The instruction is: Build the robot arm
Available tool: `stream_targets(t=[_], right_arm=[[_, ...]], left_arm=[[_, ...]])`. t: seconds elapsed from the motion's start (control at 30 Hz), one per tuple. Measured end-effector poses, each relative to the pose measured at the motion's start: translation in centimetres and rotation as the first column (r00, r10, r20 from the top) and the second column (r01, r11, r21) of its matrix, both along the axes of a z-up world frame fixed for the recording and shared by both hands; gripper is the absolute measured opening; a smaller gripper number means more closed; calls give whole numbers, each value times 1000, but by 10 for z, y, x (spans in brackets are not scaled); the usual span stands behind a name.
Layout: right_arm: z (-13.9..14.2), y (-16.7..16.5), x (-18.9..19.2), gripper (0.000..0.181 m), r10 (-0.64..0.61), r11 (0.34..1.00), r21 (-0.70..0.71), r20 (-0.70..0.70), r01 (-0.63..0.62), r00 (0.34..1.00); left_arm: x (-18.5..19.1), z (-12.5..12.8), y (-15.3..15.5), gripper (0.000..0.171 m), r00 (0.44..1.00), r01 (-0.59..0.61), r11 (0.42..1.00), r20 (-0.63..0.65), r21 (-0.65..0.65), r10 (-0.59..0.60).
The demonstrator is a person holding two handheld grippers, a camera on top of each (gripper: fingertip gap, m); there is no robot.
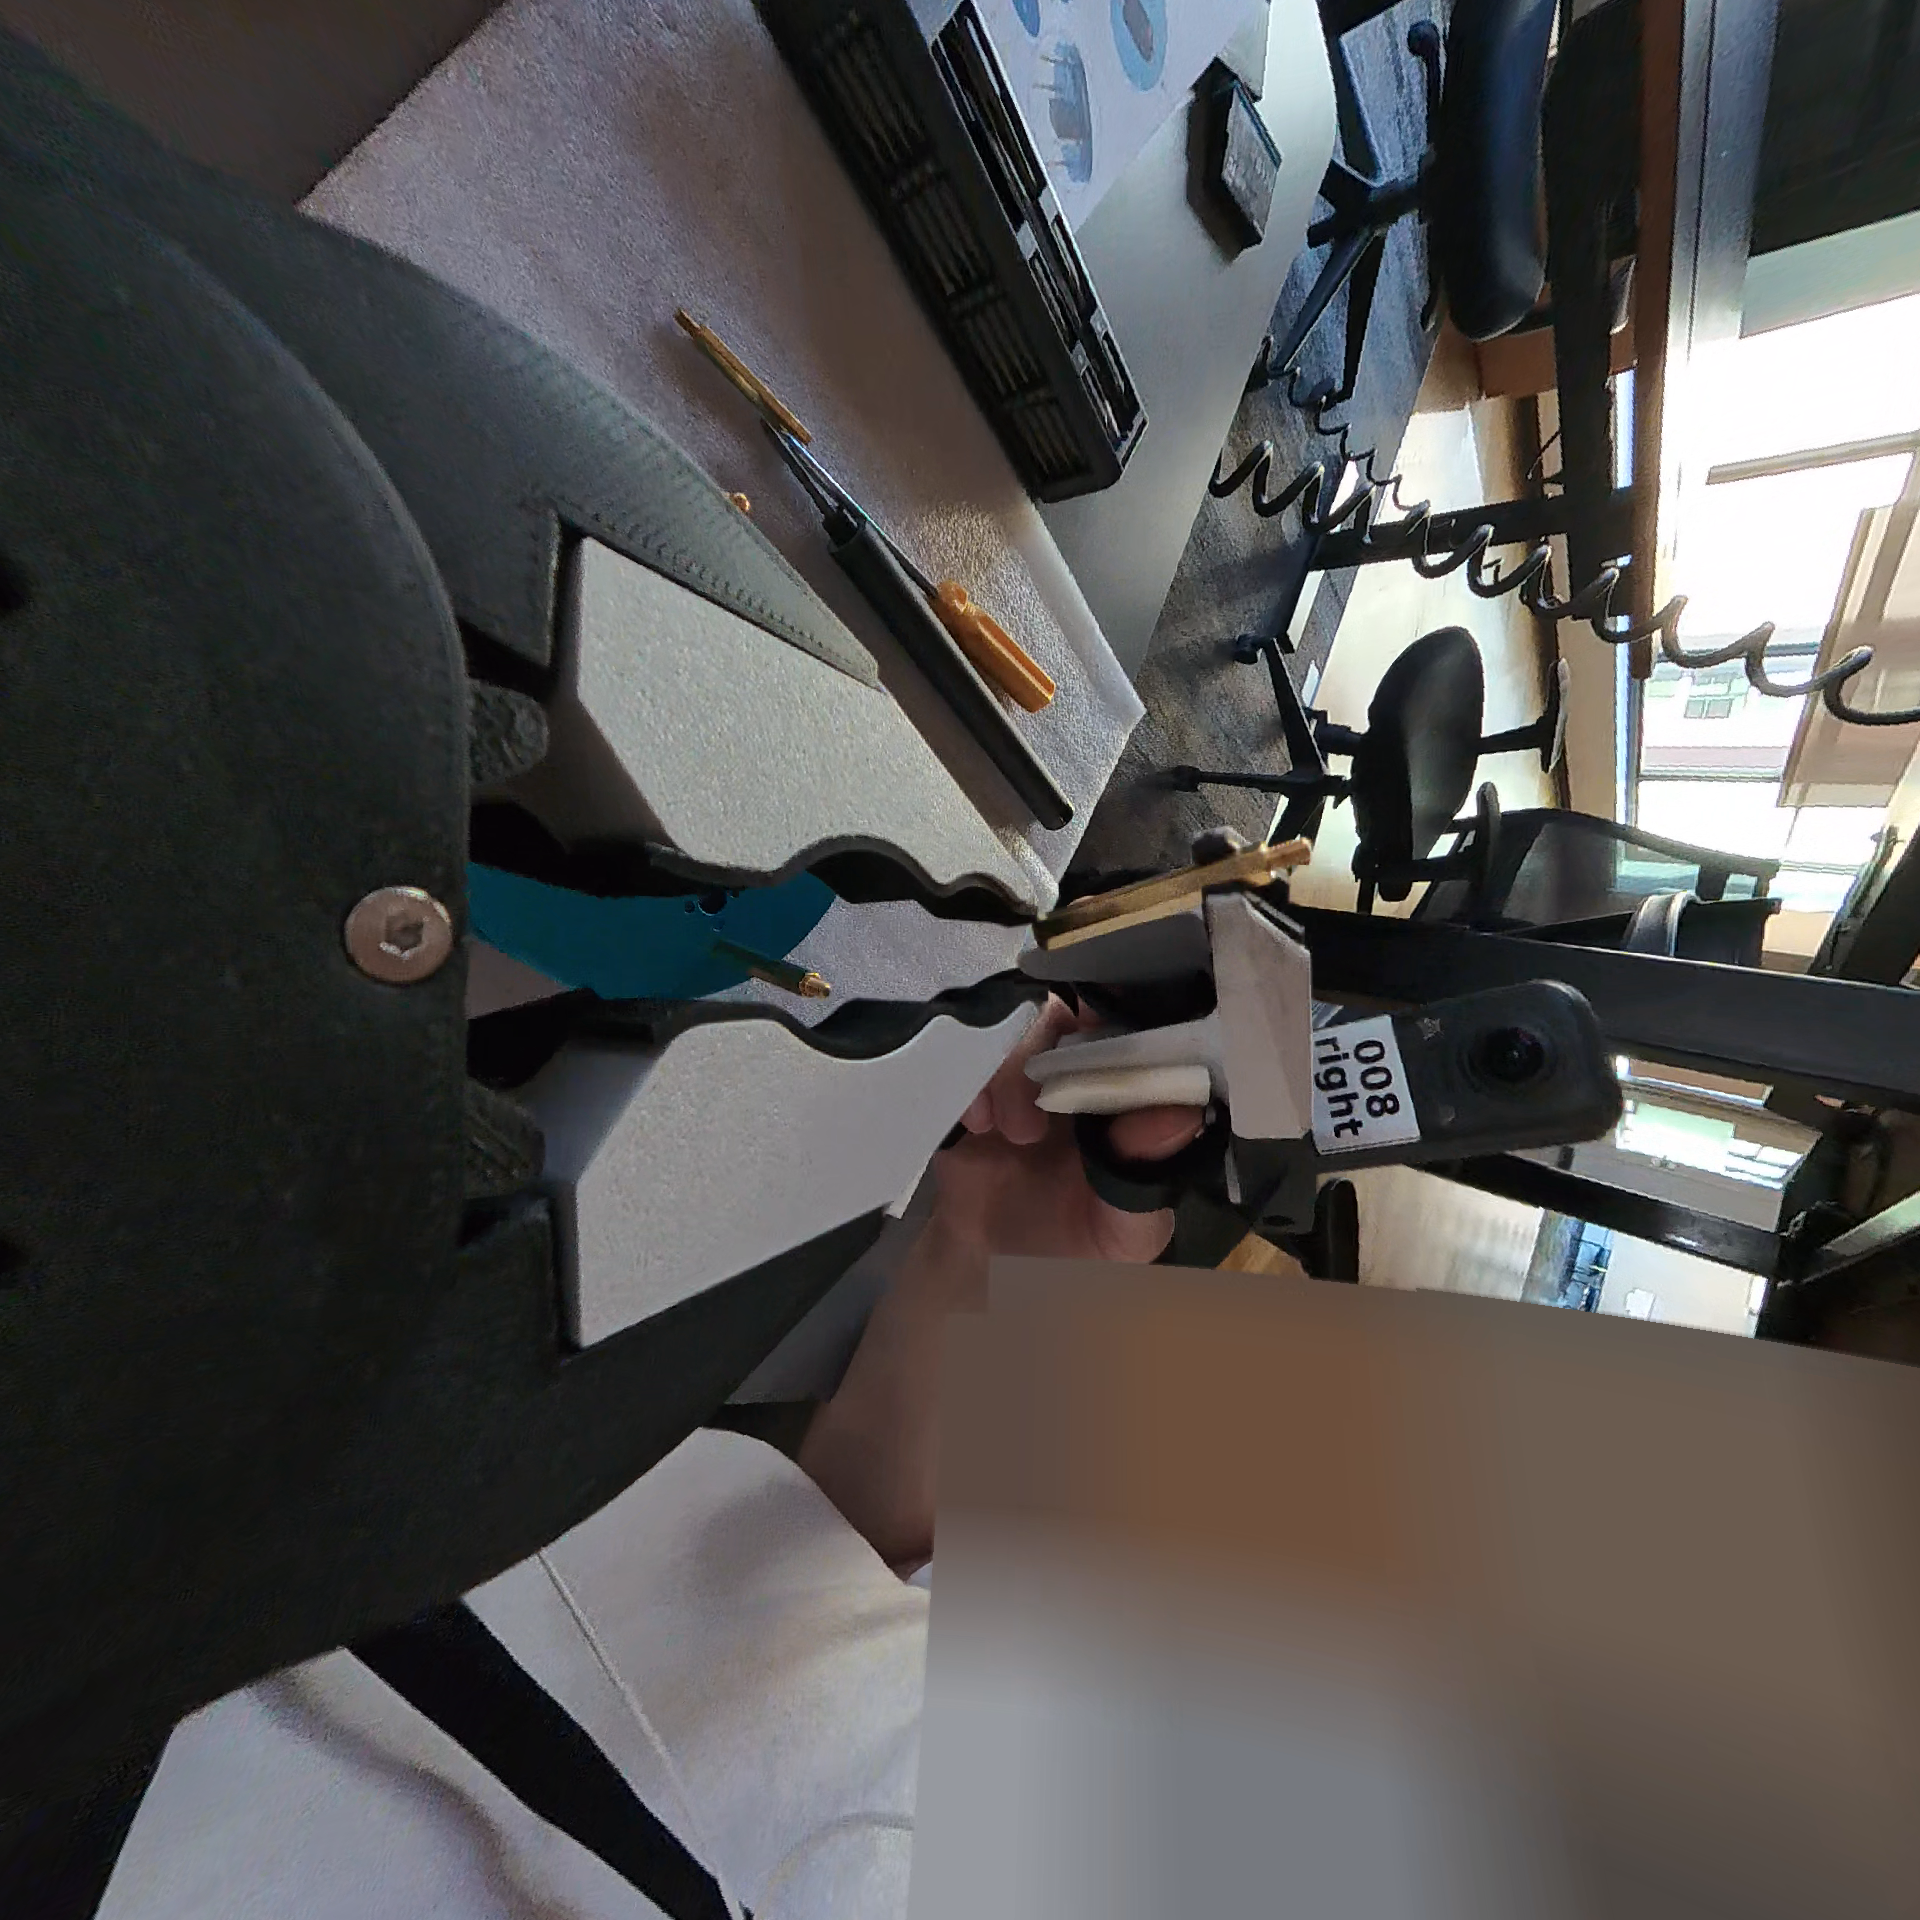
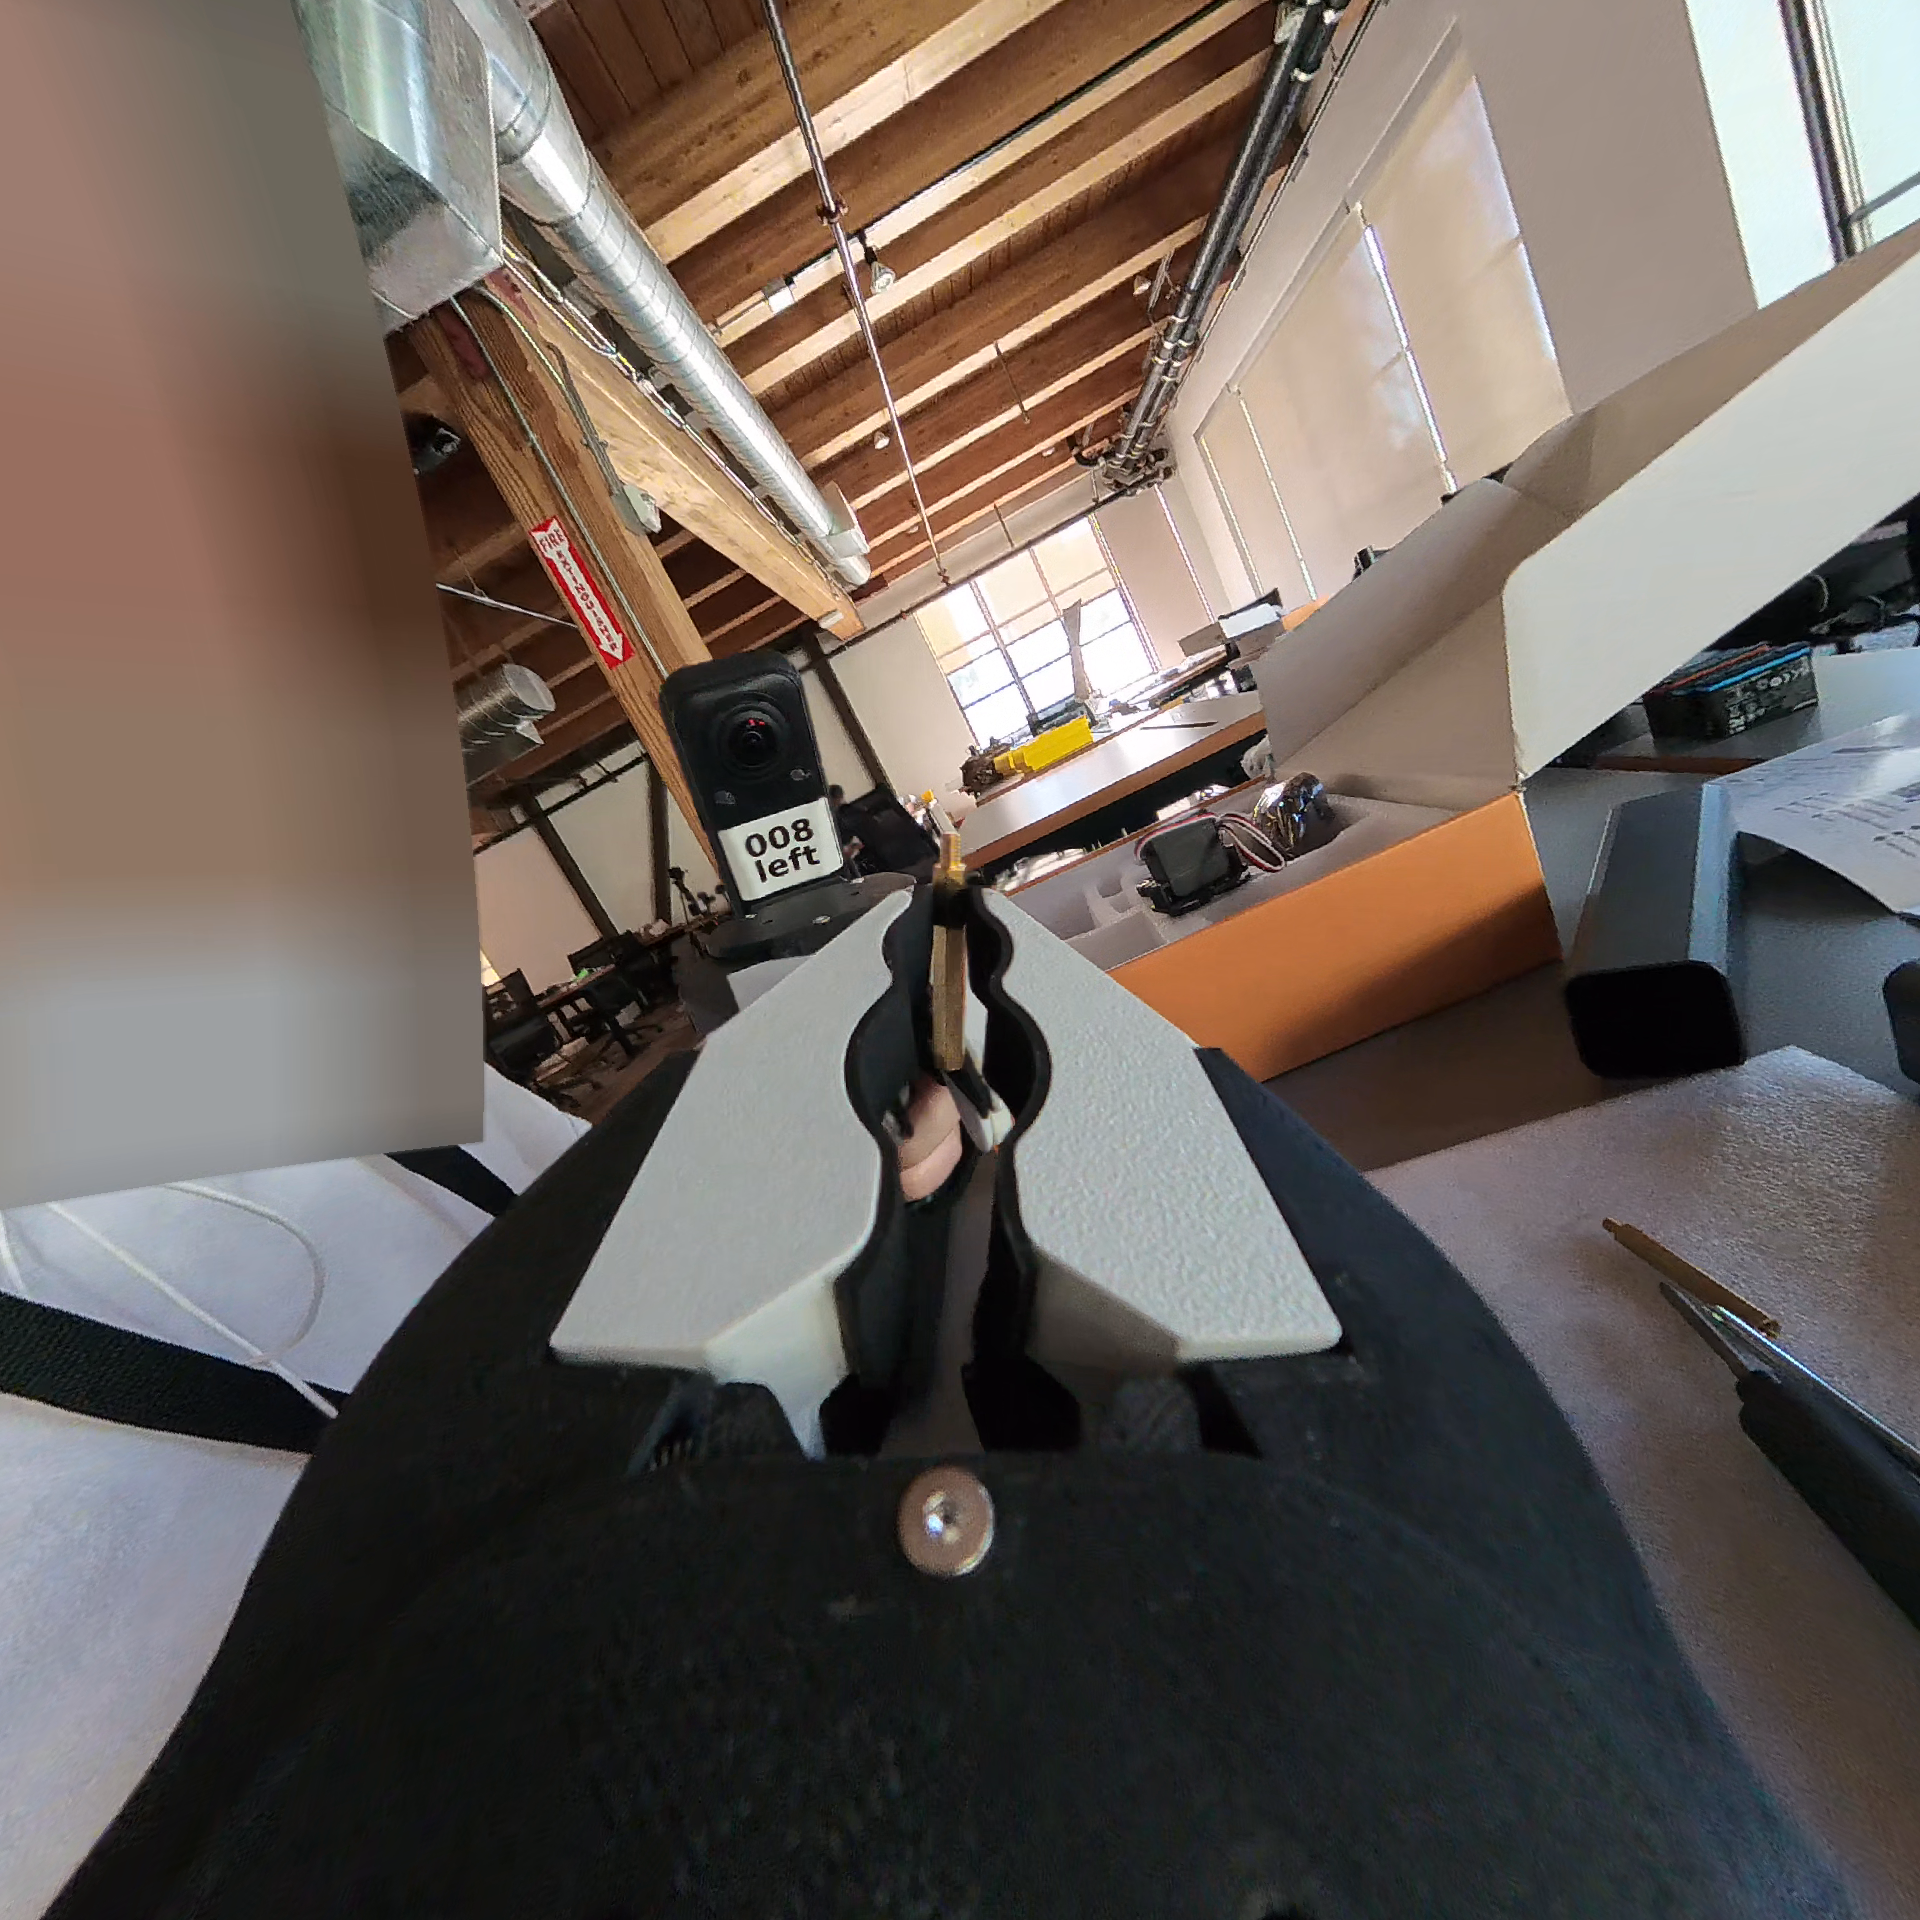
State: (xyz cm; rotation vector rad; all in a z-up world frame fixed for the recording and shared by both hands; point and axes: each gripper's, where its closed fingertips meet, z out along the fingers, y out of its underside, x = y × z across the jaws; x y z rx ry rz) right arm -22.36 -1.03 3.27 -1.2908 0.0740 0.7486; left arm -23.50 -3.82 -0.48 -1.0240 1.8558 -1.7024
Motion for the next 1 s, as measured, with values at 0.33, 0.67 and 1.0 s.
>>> stream_targets(t=[0.33, 0.67, 1.0], right_arm=[[-7, -2, 4, 3, 20, 1000, 5, -29, -19, 999], [-12, -8, -2, 20, 120, 991, -86, 178, -105, 977], [-30, -23, -33, 22, 574, 816, -499, 758, -290, 309]], left_arm=[[15, 2, -2, 6, 999, 4, 995, -44, -102, -8], [10, 0, 0, 4, 991, 49, 994, -121, -102, -61], [-18, -28, -5, 4, 941, 224, 951, -301, 214, -154]])
